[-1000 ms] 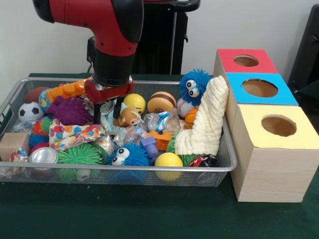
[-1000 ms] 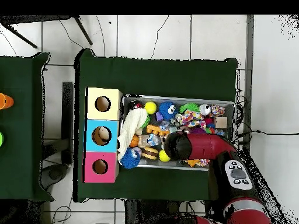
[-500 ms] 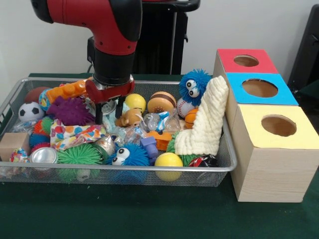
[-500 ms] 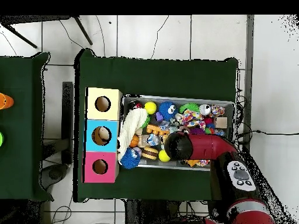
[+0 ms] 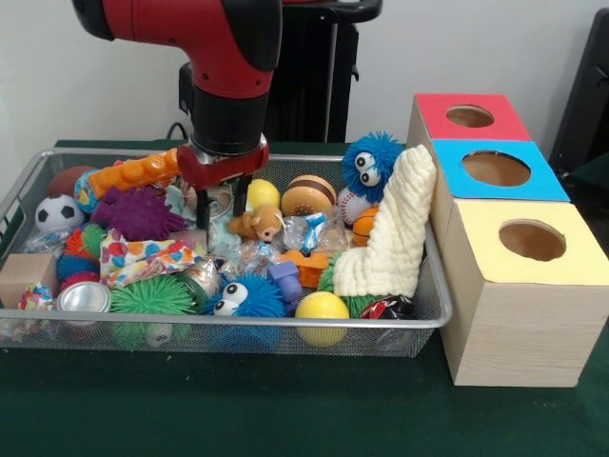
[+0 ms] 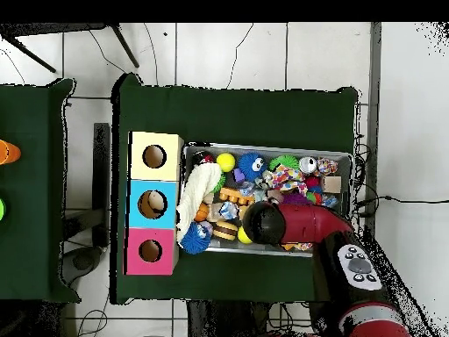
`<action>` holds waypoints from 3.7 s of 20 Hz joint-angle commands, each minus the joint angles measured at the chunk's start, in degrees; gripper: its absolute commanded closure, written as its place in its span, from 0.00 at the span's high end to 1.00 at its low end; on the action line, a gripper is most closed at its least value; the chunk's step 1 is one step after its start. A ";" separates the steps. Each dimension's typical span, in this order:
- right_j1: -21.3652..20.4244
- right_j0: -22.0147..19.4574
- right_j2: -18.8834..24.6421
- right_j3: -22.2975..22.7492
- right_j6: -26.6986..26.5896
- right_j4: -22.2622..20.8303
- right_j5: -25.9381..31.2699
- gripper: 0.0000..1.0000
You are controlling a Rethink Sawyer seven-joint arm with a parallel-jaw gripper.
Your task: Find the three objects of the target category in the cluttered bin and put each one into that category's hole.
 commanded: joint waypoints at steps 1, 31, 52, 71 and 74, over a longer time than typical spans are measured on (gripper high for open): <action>-0.49 -0.34 5.66 4.04 3.36 2.02 6.78 1.00; 4.08 -6.80 19.99 3.36 0.01 -9.60 -9.42 1.00; 2.28 -2.97 13.72 1.07 2.08 -7.75 -0.94 1.00; 1.61 -4.56 14.25 0.84 3.44 -7.47 -3.82 1.00; 2.05 -4.13 12.83 0.24 3.79 -7.86 -3.47 1.00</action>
